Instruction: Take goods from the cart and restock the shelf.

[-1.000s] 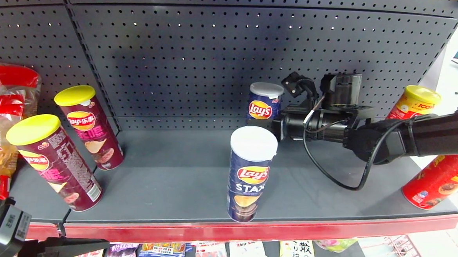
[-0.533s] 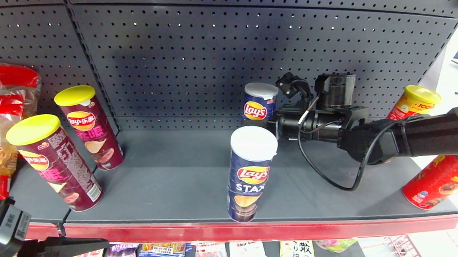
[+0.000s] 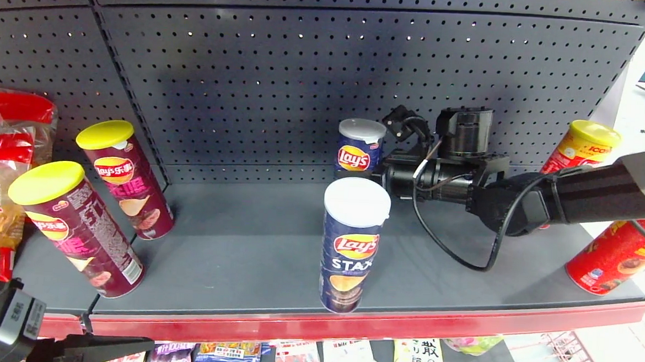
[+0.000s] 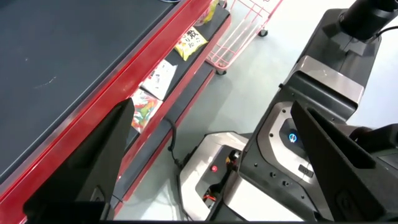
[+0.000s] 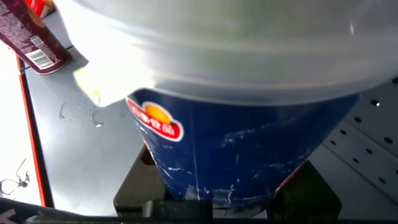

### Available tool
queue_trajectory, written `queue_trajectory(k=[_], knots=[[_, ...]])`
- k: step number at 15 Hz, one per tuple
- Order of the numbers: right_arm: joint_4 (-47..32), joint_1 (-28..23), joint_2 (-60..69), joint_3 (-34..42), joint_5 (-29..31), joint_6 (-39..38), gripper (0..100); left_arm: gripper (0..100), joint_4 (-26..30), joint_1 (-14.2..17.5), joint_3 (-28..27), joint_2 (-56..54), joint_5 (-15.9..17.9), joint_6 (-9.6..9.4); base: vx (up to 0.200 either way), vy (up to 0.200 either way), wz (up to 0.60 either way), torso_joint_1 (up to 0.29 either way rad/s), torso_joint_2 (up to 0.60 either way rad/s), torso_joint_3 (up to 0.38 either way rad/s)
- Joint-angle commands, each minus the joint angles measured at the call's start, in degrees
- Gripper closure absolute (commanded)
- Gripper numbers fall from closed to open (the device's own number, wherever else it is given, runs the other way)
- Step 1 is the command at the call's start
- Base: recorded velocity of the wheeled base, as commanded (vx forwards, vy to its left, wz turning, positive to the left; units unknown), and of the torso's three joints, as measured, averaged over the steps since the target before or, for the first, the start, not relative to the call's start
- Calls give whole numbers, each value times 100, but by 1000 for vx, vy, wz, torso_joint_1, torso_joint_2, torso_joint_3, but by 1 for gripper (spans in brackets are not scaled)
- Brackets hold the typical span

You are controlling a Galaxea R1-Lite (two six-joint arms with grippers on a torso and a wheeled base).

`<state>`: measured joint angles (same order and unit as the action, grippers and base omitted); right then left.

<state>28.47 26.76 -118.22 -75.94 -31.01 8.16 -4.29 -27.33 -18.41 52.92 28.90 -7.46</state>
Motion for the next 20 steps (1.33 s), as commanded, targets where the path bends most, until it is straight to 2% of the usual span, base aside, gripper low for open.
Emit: queue_trajectory(k=[1, 2, 3, 7, 13, 18, 20], knots=[[1, 5, 19, 9, -1, 2, 100, 0, -2, 0, 4, 17, 1, -1, 0, 0, 0, 0, 0, 0], [1, 5, 19, 17, -1, 11, 100, 0, -2, 0, 4, 17, 1, 8, 0, 0, 0, 0, 0, 0], [1, 5, 19, 26, -1, 11, 0, 0, -2, -9, 4, 17, 1, 25, 0, 0, 0, 0, 0, 0], [1, 5, 71, 70, 16, 11, 0, 0, -2, -9, 4, 25, 1, 34, 0, 0, 0, 0, 0, 0], [10, 58, 827, 1107, 43, 11, 0, 0, -10, 0, -40, 87, 1, 34, 0, 0, 0, 0, 0, 0], [28, -189, 1645, 2241, 69, 11, 0, 0, -28, 0, -154, 351, -8, 34, 0, 0, 0, 0, 0, 0], [28, -329, 2023, 2698, 359, -7, 0, 0, -46, 0, -242, 570, -16, 34, 0, 0, 0, 0, 0, 0]])
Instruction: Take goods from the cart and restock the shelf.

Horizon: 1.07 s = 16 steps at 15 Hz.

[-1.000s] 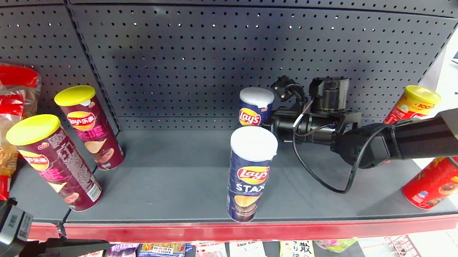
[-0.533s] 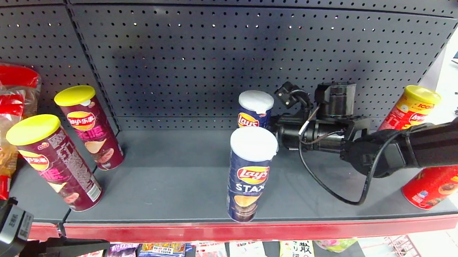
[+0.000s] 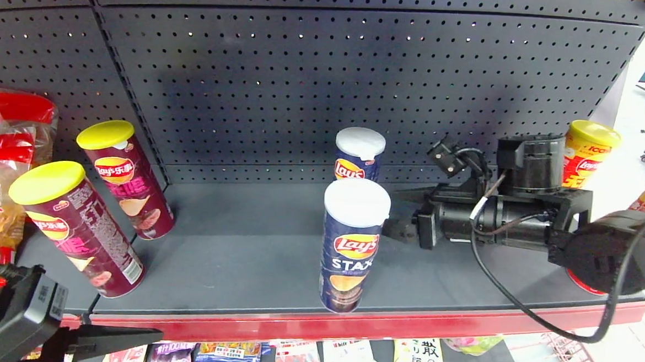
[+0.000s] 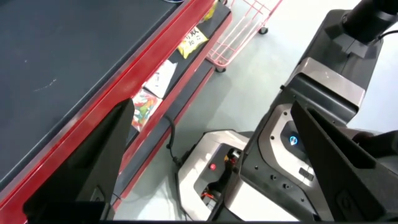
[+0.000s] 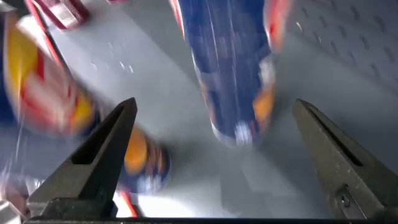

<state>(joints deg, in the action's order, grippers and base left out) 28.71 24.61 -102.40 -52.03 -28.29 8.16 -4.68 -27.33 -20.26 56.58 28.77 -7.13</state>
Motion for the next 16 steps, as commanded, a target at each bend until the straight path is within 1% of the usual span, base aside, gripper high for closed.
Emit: queue_trajectory(k=[1, 3, 4, 5, 6, 7, 8, 9, 10, 12, 13, 15, 16], knots=[[12, -211, 686, 554, 237, -7, 0, 0, -6, 0, -110, 319, -3, -8, 0, 0, 0, 0, 0, 0], [3, -246, 1179, 958, 272, -25, 0, 0, -6, 9, -206, 486, -47, -8, 0, 0, 0, 0, 0, 0], [3, -255, 1803, 1503, 281, -25, 0, 0, -15, 17, -294, 785, -284, -8, 0, 0, 0, 0, 0, 0], [-6, -264, 2224, 1863, 307, -16, 0, 0, -24, 17, -382, 961, -372, -8, 0, 0, 0, 0, 0, 0], [-6, -255, 2471, 2083, 351, -16, 0, 0, -24, 17, -426, 1066, -390, -8, 0, 0, 0, 0, 0, 0], [-14, -255, 3253, 2716, 544, 2, 0, 0, -24, 9, -619, 1382, -425, -25, 0, 0, 0, 0, 0, 0], [-32, -255, 3736, 3041, 632, 2, 0, 0, -24, 9, -760, 1602, -495, -25, 0, 0, 0, 0, 0, 0], [-76, -273, 4413, 3392, 782, -16, 0, 0, -24, 9, -1015, 1901, -618, -25, 0, 0, 0, 0, 0, 0], [-94, -361, 4967, 3612, 1036, -25, 0, 0, -24, 9, -1252, 2173, -715, -16, 0, 0, 0, 0, 0, 0], [-102, -765, 5643, 3718, 1502, -33, 0, 0, -24, -18, -1586, 2630, -741, -34, 0, 0, 0, 0, 0, 0], [-102, -1099, 5828, 3674, 1643, -42, 0, 0, -24, -62, -1683, 2877, -785, -51, 0, 0, 0, 0, 0, 0], [-102, -1644, 6013, 3515, 1652, -121, 0, 0, -24, -202, -1867, 3263, -952, -43, 0, 0, 0, 0, 0, 0], [-102, -1758, 6013, 3471, 1652, -130, 0, 0, -24, -220, -1947, 3386, -987, -43, 0, 0, 0, 0, 0, 0]])
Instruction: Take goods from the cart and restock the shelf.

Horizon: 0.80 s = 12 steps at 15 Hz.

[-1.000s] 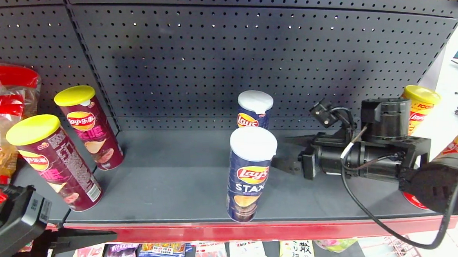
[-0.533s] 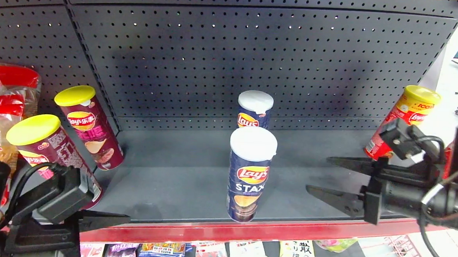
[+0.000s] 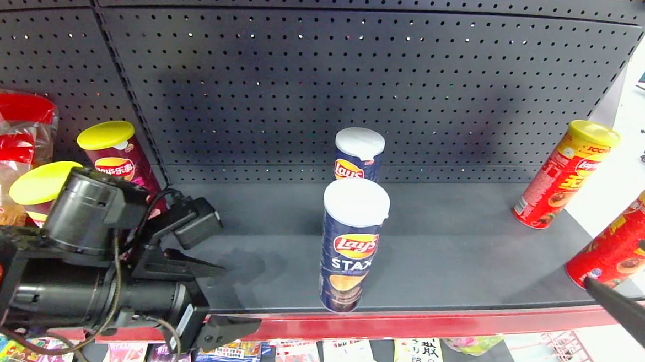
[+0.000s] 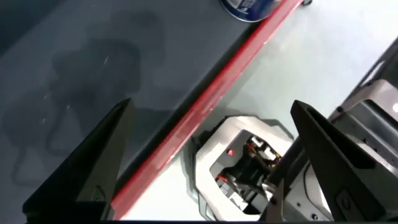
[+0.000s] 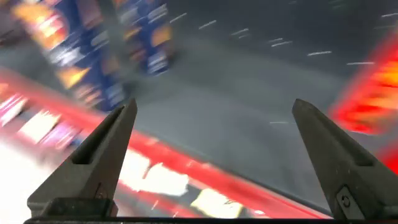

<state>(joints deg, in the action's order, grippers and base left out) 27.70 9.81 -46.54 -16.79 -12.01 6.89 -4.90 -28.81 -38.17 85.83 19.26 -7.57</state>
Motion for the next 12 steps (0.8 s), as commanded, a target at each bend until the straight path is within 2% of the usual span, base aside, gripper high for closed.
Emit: queue_trajectory(k=[1, 4, 6, 12], knots=[[-1, -454, 427, -141, 23, -38, 0, 0, -2, -125, -340, 724, -45, 1, 0, 0, 0, 0, 0, 0], [-1, -498, 418, -149, 41, -135, 0, 0, -2, -196, -815, 1172, -89, -8, 0, 0, 0, 0, 0, 0], [8, -507, 427, -158, 41, -144, 0, 0, -2, -196, -1043, 1375, -335, 1, 0, 0, 0, 0, 0, 0], [-1, -568, 400, -132, 41, -249, 0, 0, -2, -248, -1404, 1691, -344, 1, 0, 0, 0, 0, 0, 0]])
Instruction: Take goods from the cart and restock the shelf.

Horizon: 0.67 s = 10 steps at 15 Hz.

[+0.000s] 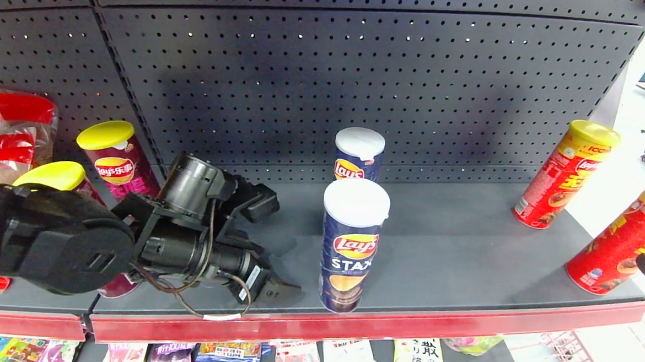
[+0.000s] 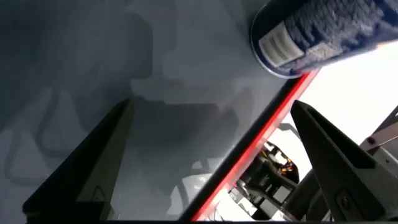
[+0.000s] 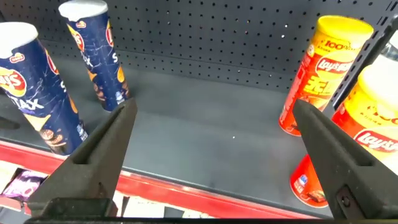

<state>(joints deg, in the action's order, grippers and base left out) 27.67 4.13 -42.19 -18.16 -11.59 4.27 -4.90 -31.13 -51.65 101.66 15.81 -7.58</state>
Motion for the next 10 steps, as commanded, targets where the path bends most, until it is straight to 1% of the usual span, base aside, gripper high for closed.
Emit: queue_trajectory(k=[1, 4, 10], knots=[[1, 0, -44, 15, -1, 4, 0, 0, -2, -33, -143, 188, 1, 2, 0, 0, 0, 0, 0, 0], [1, 0, -35, 15, -1, -5, 0, 0, -2, -112, -310, 355, 1, 11, 0, 0, 0, 0, 0, 0], [1, 0, -26, 23, -1, -5, 0, 0, 7, -121, -504, 513, 1, 11, 0, 0, 0, 0, 0, 0]])
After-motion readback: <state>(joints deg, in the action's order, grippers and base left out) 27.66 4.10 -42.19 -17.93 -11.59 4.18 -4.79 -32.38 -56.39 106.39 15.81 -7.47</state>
